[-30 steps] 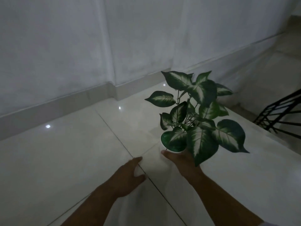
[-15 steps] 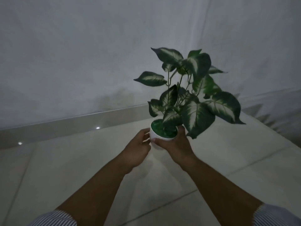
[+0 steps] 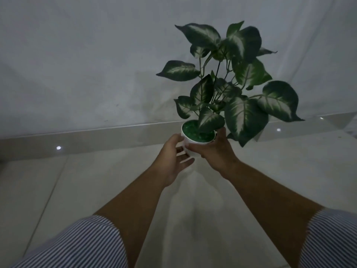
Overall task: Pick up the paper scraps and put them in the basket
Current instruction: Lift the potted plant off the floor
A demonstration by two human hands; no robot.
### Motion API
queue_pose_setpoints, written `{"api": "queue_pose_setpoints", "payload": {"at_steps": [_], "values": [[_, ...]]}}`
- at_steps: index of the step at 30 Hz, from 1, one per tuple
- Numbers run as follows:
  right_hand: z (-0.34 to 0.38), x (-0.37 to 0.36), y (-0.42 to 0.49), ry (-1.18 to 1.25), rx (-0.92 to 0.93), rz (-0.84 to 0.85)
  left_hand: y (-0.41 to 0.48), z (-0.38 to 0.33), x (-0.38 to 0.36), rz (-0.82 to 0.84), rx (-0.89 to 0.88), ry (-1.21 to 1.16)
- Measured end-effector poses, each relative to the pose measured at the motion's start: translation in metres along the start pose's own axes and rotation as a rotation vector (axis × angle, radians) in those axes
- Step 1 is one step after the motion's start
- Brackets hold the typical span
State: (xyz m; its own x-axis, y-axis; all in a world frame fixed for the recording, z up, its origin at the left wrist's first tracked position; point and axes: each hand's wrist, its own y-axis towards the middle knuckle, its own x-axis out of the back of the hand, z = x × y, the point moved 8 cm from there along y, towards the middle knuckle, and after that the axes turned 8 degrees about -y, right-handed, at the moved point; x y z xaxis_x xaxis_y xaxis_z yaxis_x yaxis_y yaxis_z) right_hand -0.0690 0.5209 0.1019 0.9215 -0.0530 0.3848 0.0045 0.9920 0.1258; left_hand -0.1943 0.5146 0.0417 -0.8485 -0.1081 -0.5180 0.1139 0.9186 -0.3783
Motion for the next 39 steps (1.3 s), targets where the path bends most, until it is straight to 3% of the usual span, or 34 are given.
{"api": "queue_pose_setpoints", "payload": {"at_steps": [10,19,34,39], "values": [[-0.055,-0.013,0.024,-0.034,-0.050,0.037,0.036,0.022,0.009,-0.073,0.027,0.024],[-0.092,-0.020,0.036,0.093,-0.143,0.132,0.049,0.042,0.007,-0.100,0.002,0.164],[-0.096,-0.030,0.056,-0.232,-0.111,0.174,0.049,0.035,0.011,-0.134,-0.043,0.194],[-0.108,-0.026,0.044,-0.118,-0.225,0.116,0.039,0.031,0.012,-0.159,-0.024,0.138]]}}
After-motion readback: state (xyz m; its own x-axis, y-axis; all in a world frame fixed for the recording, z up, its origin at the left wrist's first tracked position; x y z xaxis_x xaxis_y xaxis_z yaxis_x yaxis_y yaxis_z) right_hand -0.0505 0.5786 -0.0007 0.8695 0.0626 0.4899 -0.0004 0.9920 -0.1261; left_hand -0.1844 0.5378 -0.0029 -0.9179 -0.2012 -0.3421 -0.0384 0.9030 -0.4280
